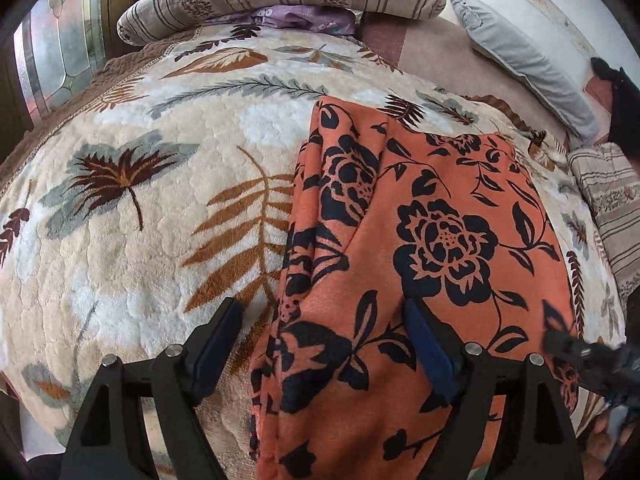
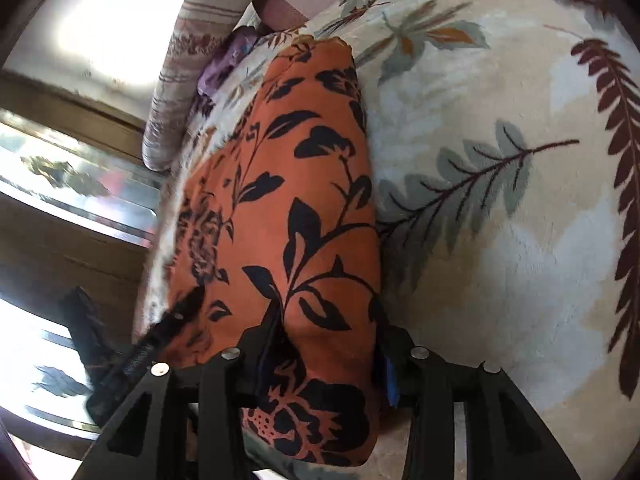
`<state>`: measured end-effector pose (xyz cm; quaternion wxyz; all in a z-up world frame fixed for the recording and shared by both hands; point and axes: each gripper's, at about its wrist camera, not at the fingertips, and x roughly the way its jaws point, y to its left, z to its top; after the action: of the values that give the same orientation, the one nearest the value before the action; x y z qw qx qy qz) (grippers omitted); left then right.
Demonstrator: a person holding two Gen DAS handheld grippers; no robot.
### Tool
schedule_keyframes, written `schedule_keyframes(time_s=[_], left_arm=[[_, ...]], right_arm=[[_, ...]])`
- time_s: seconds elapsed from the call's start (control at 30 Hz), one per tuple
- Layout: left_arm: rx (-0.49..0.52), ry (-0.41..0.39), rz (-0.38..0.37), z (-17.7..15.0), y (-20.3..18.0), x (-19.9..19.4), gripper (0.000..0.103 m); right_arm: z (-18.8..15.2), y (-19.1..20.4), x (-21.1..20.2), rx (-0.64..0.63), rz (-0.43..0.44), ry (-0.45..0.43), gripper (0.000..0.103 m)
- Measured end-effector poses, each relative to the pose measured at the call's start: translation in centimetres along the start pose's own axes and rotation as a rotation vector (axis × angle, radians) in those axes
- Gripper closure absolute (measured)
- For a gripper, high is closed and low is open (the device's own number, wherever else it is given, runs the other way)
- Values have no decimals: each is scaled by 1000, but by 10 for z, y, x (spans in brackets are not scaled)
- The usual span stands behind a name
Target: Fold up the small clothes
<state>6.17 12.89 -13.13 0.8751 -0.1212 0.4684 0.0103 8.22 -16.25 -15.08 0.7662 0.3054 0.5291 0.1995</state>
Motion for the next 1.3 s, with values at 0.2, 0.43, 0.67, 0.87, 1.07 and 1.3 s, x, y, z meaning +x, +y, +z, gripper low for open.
schedule_keyframes(time_s=[0.2, 0.43, 0.67, 0.87, 1.07, 1.3], left_arm=[[-4, -12, -25, 0, 1, 0, 18], [-8, -12, -54, -1, 8, 0, 18], [7, -15, -56, 0, 8, 3, 15], [4, -12, -60, 1, 10, 5, 14], [2, -11, -66, 2, 11, 7, 14], [-48, -8, -113, 1, 22, -4, 17]], right_arm=[[38, 2, -26, 45, 119, -78, 24], [58, 45, 10, -111, -38, -13, 71], [51, 11, 23, 100, -16, -32, 44], [86, 19, 12, 115, 30, -88, 29], [105, -1, 50, 142, 38, -38, 65], [88, 23, 24, 111, -77, -130, 40]])
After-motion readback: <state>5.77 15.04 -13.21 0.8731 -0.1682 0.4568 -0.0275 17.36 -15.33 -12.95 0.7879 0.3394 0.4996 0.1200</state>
